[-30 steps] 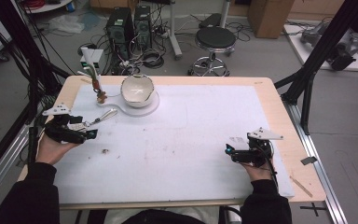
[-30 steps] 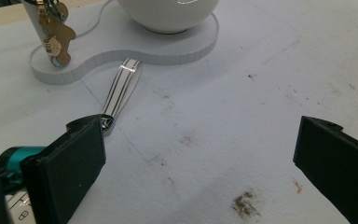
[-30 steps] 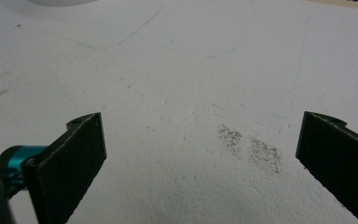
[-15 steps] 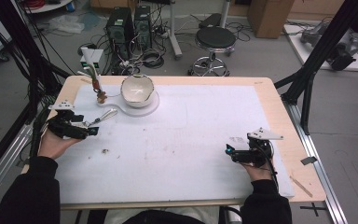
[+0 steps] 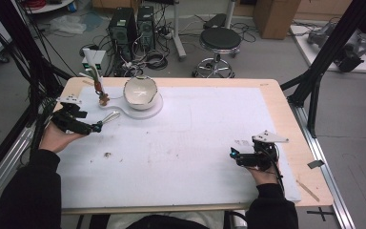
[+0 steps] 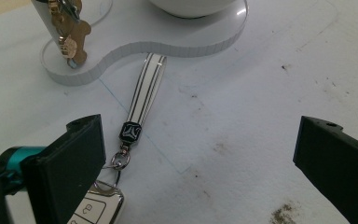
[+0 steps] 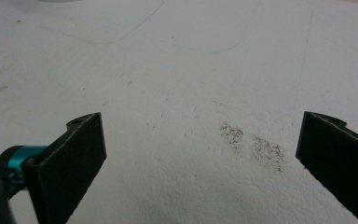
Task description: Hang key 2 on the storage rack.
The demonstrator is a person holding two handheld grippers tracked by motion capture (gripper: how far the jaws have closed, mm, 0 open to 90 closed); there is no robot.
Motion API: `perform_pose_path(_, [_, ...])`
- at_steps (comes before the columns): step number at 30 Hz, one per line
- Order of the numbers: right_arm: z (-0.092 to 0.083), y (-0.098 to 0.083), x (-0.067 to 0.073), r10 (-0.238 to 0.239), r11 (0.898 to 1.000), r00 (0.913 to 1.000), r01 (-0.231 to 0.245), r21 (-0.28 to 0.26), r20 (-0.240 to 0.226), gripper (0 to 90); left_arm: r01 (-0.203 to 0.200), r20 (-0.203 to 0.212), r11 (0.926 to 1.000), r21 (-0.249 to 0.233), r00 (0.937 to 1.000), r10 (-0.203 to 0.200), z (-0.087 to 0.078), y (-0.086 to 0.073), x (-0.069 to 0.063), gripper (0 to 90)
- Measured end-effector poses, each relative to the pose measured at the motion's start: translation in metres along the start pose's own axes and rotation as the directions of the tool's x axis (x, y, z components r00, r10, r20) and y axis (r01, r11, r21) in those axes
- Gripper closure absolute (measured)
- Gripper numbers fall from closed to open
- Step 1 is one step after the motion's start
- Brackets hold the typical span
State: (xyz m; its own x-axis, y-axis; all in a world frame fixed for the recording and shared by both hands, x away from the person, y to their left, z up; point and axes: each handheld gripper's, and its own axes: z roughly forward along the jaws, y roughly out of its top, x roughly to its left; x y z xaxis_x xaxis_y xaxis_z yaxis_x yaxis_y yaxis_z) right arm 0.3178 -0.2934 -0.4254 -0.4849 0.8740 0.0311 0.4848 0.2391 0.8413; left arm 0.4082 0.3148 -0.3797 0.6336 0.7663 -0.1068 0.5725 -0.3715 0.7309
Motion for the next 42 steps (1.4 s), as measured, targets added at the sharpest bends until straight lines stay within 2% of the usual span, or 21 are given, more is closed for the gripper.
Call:
perform_pose_path(6, [0.000, 0.000, 0.000, 0.002, 1.000, 1.0000, -0.002, 0.000, -0.003, 0.7, -0.027, 0.000, 0.9985, 0.048, 0.9996, 0.027, 0.008, 0.009, 0.008, 4.8])
perform_pose_path(9, [0.000, 0.000, 0.000, 0.006, 1.000, 1.0000, -0.006, 0.003, -0.006, 0.7, -0.029, 0.004, 0.9967, 0.076, 0.9996, 0.028, 0.016, 0.012, 0.013, 4.9])
perform_pose_path(11, [0.000, 0.000, 0.000, 0.000, 1.000, 1.0000, 0.000, 0.003, -0.005, 0.7, -0.013, 0.013, 0.9974, 0.071, 0.9998, 0.012, 0.022, 0.012, 0.018, 8.2])
perform_pose_path(13, [0.000, 0.000, 0.000, 0.007, 1.000, 1.0000, -0.007, 0.002, -0.005, 0.7, -0.003, 0.013, 0.9955, 0.095, 0.9999, 0.002, 0.027, 0.010, 0.022, 9.0])
perform_pose_path(17, [0.000, -0.001, -0.001, 0.006, 1.000, 1.0000, -0.006, 0.007, -0.003, 0.7, 0.021, 0.024, 0.9940, 0.107, 0.9994, -0.024, 0.036, 0.007, 0.029, 12.5])
perform_pose_path(22, [0.000, -0.002, -0.002, 0.004, 1.000, 1.0000, -0.004, 0.010, -0.004, 0.7, 0.021, 0.021, 0.9921, 0.123, 0.9995, -0.024, 0.044, 0.004, 0.034, 18.7])
perform_pose_path(26, [0.001, -0.002, -0.002, 0.007, 1.000, 1.0000, -0.007, 0.012, -0.005, 0.7, 0.017, 0.018, 0.9911, 0.132, 0.9996, -0.020, 0.048, 0.005, 0.035, 23.6])
perform_pose_path(27, [0.001, -0.002, -0.002, 0.004, 1.000, 1.0000, -0.004, 0.012, -0.007, 0.7, 0.007, 0.014, 0.9919, 0.127, 0.9999, -0.008, 0.051, 0.006, 0.034, 24.9])
perform_pose_path(30, [0.001, -0.002, -0.001, 0.004, 1.000, 1.0000, -0.004, 0.012, -0.007, 0.7, 0.007, 0.008, 0.9931, 0.117, 0.9999, -0.008, 0.053, 0.008, 0.035, 27.7])
perform_pose_path(31, [0.001, -0.002, -0.001, 0.005, 1.000, 1.0000, -0.005, 0.012, -0.007, 0.7, -0.011, -0.001, 0.9895, 0.144, 0.9999, 0.011, 0.059, 0.011, 0.033, 28.0])
perform_pose_path(32, [0.001, -0.002, -0.001, 0.005, 1.000, 1.0000, -0.005, 0.012, -0.007, 0.7, -0.011, -0.001, 0.9895, 0.144, 0.9999, 0.011, 0.059, 0.011, 0.033, 28.3])
perform_pose_path(33, [0.000, -0.002, -0.001, 0.005, 1.000, 1.0000, -0.005, 0.012, -0.006, 0.7, -0.030, -0.007, 0.9868, 0.159, 0.9995, 0.032, 0.063, 0.015, 0.031, 28.4])
perform_pose_path(35, [0.000, -0.003, -0.001, 0.005, 1.000, 1.0000, -0.005, 0.013, -0.006, 0.7, -0.041, -0.008, 0.9877, 0.151, 0.9990, 0.043, 0.067, 0.019, 0.029, 29.8])
perform_pose_path(38, [0.001, -0.003, -0.001, 0.004, 1.000, 1.0000, -0.004, 0.014, -0.007, 0.7, -0.044, -0.015, 0.9849, 0.167, 0.9987, 0.048, 0.072, 0.023, 0.028, 30.8])
perform_pose_path(39, [0.001, -0.003, -0.001, 0.006, 1.000, 1.0000, -0.005, 0.016, -0.008, 0.7, -0.054, -0.014, 0.9815, 0.184, 0.9982, 0.057, 0.076, 0.026, 0.027, 31.3])
perform_pose_path(42, [0.001, -0.004, -0.001, 0.005, 1.000, 0.9999, -0.005, 0.017, -0.009, 0.7, -0.048, -0.015, 0.9805, 0.191, 0.9986, 0.052, 0.081, 0.028, 0.027, 32.8])
